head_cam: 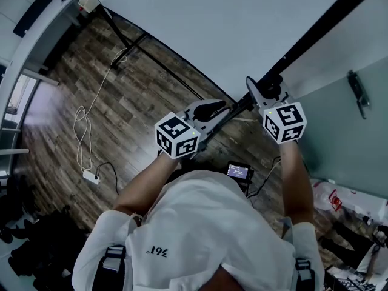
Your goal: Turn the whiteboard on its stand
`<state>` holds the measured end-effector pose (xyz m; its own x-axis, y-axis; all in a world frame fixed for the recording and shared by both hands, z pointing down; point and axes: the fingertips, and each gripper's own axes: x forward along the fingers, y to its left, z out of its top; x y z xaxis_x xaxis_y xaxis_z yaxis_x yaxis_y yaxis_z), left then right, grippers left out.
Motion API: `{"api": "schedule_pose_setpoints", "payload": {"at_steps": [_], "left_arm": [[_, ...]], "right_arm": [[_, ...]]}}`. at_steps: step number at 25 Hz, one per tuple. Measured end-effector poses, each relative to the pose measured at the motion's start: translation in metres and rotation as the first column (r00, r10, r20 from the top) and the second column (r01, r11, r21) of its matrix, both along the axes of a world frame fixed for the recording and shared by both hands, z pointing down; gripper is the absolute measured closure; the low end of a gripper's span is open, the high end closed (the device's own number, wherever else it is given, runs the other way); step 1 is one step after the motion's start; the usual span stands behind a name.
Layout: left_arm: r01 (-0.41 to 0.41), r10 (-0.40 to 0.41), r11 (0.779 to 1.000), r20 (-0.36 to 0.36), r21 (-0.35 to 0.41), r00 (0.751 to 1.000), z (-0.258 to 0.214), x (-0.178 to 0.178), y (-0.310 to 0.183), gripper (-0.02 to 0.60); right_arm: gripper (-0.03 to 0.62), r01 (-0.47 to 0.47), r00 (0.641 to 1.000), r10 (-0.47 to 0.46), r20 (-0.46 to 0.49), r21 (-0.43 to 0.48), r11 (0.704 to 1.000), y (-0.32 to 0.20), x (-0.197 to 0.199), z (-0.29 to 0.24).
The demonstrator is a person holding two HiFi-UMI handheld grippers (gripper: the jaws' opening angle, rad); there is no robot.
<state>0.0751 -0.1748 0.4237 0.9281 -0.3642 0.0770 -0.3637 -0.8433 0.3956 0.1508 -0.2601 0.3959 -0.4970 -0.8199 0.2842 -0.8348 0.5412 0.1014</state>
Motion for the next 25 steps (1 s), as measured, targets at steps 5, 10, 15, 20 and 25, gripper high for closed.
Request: {"api": "schedule_pose_setpoints", "payload": {"at_steps": [5, 10, 15, 20, 25], "left_arm": [[0.009, -0.009, 1.000, 0.007, 0.002, 1.000, 0.001, -0.003, -0.003, 0.508], [0.023, -0.023, 1.000, 0.012, -0.002, 1.000, 0.005, -0.009, -0.005, 0.508], [0.029, -0.029, 1.000, 0.013, -0.001, 1.000, 0.004, -0.014, -0.008, 0.508], [0.031, -0.031, 1.000, 0.014, -0.005, 0.999, 0.004, -0.015, -0.009, 0.508], [0.040, -0.040, 0.999, 0.017, -0.010, 0.999, 0.007, -0.019, -0.007, 0.508]], "right_arm": [[0.434, 0.001, 1.000, -0.001, 0.003, 0.001, 1.000, -0.012, -0.005, 0.002], [0.434, 0.002, 1.000, -0.002, 0.007, 0.001, 1.000, -0.022, -0.008, 0.004], [0.434, -0.002, 1.000, 0.002, 0.014, -0.003, 1.000, -0.031, -0.011, 0.004], [0.434, 0.002, 1.000, -0.001, 0.013, -0.001, 1.000, -0.038, -0.020, 0.003], [0.434, 0.001, 1.000, -0.001, 0.013, 0.001, 1.000, -0.042, -0.025, 0.003]]}}
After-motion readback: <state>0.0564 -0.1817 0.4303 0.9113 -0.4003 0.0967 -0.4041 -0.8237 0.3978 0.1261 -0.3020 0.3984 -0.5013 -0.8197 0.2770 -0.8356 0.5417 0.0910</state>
